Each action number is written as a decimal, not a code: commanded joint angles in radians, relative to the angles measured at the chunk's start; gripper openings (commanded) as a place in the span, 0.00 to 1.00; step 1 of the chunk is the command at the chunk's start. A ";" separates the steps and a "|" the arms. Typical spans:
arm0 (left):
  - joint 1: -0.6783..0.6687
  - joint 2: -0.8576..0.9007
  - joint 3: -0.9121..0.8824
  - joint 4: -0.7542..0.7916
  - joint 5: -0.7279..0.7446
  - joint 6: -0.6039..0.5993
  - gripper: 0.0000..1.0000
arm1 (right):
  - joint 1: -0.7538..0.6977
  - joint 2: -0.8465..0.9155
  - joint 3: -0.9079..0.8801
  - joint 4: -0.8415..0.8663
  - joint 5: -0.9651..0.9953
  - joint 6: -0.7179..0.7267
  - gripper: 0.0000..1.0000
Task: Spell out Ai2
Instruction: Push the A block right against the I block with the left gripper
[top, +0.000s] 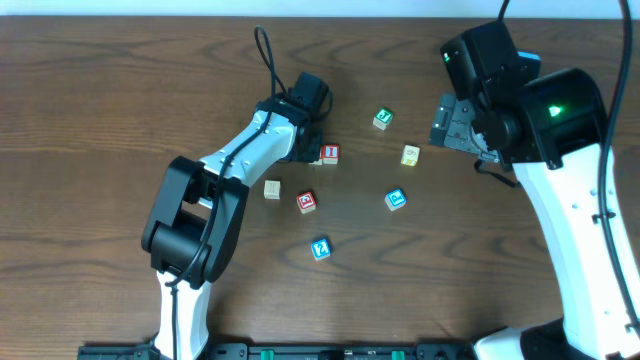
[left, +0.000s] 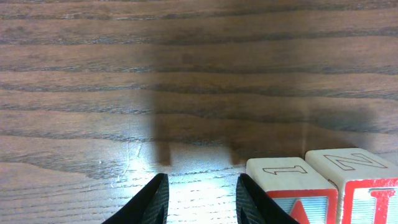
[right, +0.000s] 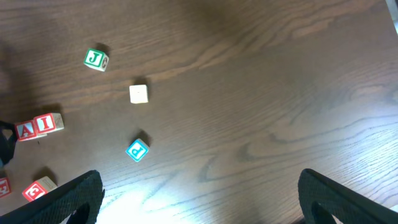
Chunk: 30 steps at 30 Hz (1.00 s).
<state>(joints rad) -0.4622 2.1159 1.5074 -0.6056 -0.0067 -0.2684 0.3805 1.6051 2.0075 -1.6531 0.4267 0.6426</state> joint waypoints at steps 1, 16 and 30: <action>-0.002 0.013 0.017 -0.001 0.000 -0.017 0.36 | -0.007 -0.006 0.009 0.001 0.011 -0.008 0.99; -0.003 0.013 0.017 -0.010 0.008 -0.027 0.36 | -0.007 -0.006 0.009 0.001 0.010 -0.008 0.99; -0.003 0.013 0.017 -0.010 0.008 -0.027 0.40 | -0.007 -0.006 0.009 0.000 0.011 -0.008 0.99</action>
<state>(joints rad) -0.4622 2.1159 1.5074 -0.6125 -0.0025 -0.2897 0.3805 1.6051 2.0079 -1.6531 0.4267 0.6426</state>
